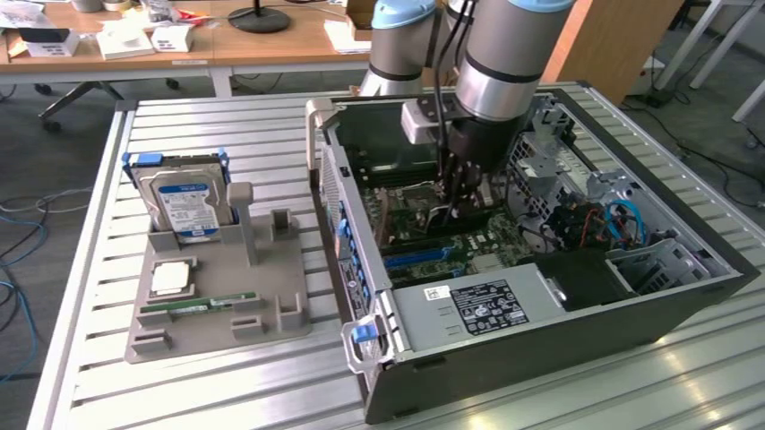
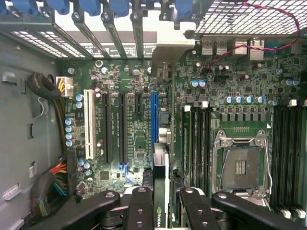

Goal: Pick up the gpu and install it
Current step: 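Insert the gpu into the slot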

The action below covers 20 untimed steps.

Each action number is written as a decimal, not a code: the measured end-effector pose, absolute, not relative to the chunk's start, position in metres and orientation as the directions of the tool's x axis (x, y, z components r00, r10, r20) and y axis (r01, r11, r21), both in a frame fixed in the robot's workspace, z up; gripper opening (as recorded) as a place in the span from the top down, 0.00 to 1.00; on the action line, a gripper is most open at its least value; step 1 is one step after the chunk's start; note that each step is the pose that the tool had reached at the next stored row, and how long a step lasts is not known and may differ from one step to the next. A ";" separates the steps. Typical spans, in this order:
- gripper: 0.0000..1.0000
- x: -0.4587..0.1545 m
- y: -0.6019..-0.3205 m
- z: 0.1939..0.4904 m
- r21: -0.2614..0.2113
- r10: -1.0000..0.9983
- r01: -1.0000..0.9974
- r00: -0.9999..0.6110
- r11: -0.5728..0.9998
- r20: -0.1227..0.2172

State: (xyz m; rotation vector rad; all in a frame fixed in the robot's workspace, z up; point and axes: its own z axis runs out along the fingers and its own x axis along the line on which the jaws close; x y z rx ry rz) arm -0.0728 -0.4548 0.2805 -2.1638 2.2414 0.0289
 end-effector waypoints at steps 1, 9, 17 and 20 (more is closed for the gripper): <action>0.74 -0.073 -0.455 0.280 -0.005 -0.999 -0.999 -0.035 0.035 -0.032; 0.74 -0.074 -0.455 0.278 -0.006 -0.999 -0.999 -0.035 0.036 -0.032; 0.74 -0.078 -0.455 0.278 -0.006 -0.999 -0.999 -0.035 0.035 -0.032; 0.74 -0.078 -0.455 0.278 -0.006 -0.999 -0.999 -0.035 0.035 -0.031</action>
